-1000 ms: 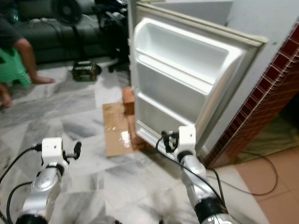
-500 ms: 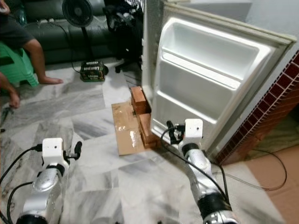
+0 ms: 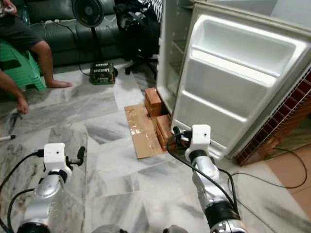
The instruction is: Restocking fridge
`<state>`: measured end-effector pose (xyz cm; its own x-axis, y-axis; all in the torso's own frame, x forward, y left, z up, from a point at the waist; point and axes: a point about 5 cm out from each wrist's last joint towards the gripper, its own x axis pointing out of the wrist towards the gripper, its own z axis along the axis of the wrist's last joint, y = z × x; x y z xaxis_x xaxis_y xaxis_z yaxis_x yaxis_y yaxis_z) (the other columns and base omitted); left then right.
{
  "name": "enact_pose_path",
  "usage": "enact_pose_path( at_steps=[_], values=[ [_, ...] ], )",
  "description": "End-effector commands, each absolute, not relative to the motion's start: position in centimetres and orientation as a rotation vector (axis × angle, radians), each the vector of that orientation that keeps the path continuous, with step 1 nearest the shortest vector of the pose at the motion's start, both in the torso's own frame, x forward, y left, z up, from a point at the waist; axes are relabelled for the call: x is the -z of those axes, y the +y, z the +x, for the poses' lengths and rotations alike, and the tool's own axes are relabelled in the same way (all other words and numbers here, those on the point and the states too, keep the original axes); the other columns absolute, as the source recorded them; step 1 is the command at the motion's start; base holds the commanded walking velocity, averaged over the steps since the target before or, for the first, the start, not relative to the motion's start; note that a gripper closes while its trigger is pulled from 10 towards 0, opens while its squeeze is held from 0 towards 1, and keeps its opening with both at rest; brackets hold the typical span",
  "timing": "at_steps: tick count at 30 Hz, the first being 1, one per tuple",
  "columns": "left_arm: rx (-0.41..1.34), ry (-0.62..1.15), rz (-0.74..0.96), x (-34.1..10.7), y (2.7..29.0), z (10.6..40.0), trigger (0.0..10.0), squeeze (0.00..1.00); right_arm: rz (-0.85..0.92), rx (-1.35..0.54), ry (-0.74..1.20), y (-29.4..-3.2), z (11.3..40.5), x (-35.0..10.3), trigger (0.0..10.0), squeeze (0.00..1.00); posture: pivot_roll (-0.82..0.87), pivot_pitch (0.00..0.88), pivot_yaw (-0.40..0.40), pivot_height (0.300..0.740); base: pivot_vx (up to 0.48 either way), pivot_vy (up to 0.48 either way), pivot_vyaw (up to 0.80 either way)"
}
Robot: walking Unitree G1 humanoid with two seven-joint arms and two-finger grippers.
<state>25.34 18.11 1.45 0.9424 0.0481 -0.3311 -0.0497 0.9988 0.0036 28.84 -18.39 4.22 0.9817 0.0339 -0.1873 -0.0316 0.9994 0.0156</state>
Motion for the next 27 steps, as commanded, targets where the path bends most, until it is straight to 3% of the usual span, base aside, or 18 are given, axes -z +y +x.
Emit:
enact_pose_path(
  at_steps=[1,7,27],
  values=[
    [-0.055,0.327,0.003,-1.8,18.9,25.4,10.0,0.00,0.017,-0.050,0.167,-17.9,29.4,-4.8,10.0,0.00,0.02,0.021,0.017,0.740,0.000,0.000,-0.58],
    [-0.051,0.327,0.003,-1.8,18.8,25.3,10.0,0.00,0.018,-0.054,0.169,-17.9,29.3,-4.7,10.0,0.00,0.02,0.012,0.021,0.740,0.000,0.000,-0.64],
    [-0.045,0.294,-0.047,-2.7,18.6,25.4,10.0,0.00,0.032,-0.068,0.174,-17.4,29.3,-4.6,10.0,0.00,0.03,0.039,0.027,0.740,0.000,0.000,-0.03]
  ],
)
